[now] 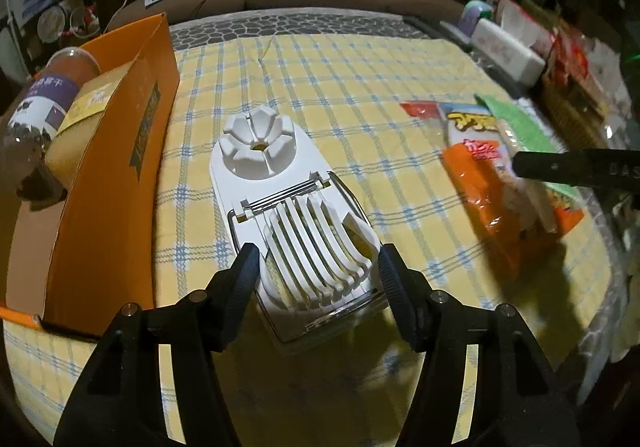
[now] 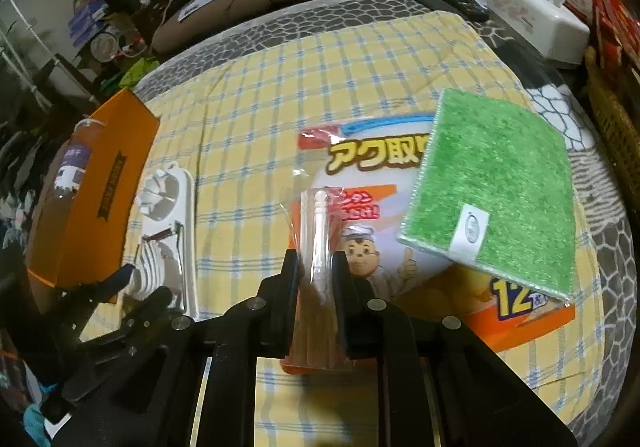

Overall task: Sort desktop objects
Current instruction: 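Carry the skewer bag onto the white egg slicer while the left gripper reaches the slicer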

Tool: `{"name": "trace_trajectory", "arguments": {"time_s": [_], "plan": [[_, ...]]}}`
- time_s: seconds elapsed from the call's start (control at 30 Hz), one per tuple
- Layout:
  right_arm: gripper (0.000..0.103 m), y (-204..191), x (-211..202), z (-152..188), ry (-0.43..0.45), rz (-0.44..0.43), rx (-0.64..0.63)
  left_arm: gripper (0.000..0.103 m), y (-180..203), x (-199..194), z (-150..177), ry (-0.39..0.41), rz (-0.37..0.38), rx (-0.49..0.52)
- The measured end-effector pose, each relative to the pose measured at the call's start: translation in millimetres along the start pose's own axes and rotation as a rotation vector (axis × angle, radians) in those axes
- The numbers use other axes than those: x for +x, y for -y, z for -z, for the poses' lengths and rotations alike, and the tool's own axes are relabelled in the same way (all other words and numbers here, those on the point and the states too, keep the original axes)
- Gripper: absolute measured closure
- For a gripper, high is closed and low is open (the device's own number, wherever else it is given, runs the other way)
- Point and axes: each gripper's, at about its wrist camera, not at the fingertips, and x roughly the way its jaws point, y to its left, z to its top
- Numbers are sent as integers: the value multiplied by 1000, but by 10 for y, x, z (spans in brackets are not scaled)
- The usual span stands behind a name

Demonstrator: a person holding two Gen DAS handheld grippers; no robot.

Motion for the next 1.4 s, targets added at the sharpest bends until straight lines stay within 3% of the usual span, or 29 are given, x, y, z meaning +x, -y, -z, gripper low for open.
{"name": "trace_trajectory", "arguments": {"time_s": [0.2, 0.37, 0.47, 0.6, 0.67, 0.77, 0.93, 1.03, 1.1, 1.27, 1.4], "plan": [[86, -178, -40, -87, 19, -66, -6, 45, 16, -60, 48, -5, 56, -12], [86, -265, 30, -119, 0, -25, -26, 45, 89, -110, 127, -12, 88, 11], [86, -244, 58, -113, -10, -52, -8, 45, 91, -127, 153, -12, 106, 9], [85, -353, 28, -100, -13, -170, 4, 45, 33, -129, 178, -10, 139, -16], [85, -444, 84, -83, -41, -269, 30, 45, 16, -142, 190, -2, 150, -25], [85, -634, 191, -79, -85, -350, 35, 44, -8, -143, 196, 4, 163, -35], [83, -999, 336, -53, -144, -360, -31, 44, -10, -139, 195, 5, 165, -33], [74, -1118, 430, -40, -182, -357, -45, 44, -31, -136, 197, 5, 169, -36], [61, -1141, 404, -43, -173, -338, -51, 44, -40, -130, 200, 2, 173, -40], [52, -971, 332, -80, -130, -275, -25, 44, -35, -111, 218, 1, 171, -36], [50, -800, 496, -41, -183, -246, 24, 44, -38, -109, 217, -3, 173, -37]]}}
